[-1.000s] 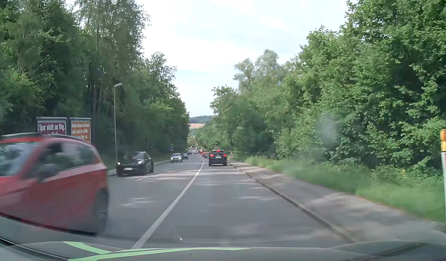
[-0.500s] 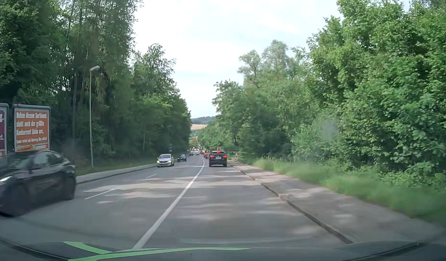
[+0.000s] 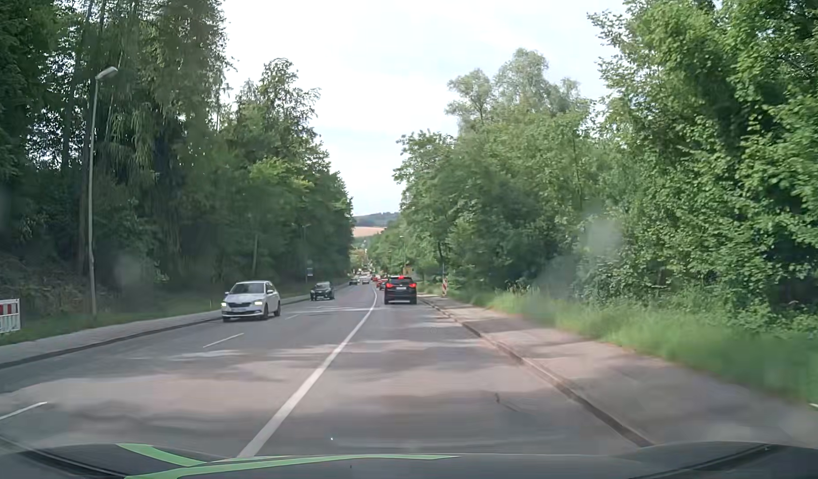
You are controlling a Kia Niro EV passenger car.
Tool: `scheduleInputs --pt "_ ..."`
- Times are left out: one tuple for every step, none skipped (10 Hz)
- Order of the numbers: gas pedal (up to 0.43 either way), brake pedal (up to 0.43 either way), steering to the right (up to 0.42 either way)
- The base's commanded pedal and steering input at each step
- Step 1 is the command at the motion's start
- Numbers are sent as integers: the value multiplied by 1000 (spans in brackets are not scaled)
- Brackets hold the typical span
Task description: Follow the waypoints while adhering to traffic rules and regulations
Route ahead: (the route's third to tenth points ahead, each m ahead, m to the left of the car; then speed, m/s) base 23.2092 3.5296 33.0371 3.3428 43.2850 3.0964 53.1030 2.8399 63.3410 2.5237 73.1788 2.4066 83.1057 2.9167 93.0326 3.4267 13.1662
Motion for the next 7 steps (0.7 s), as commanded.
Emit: scheduleInputs --pt "0 37 -11" --pt "0 37 -10" --pt "0 43 -11" --pt "0 43 -11" --pt "0 43 -10" --pt "0 43 -10" --pt "0 43 -10"
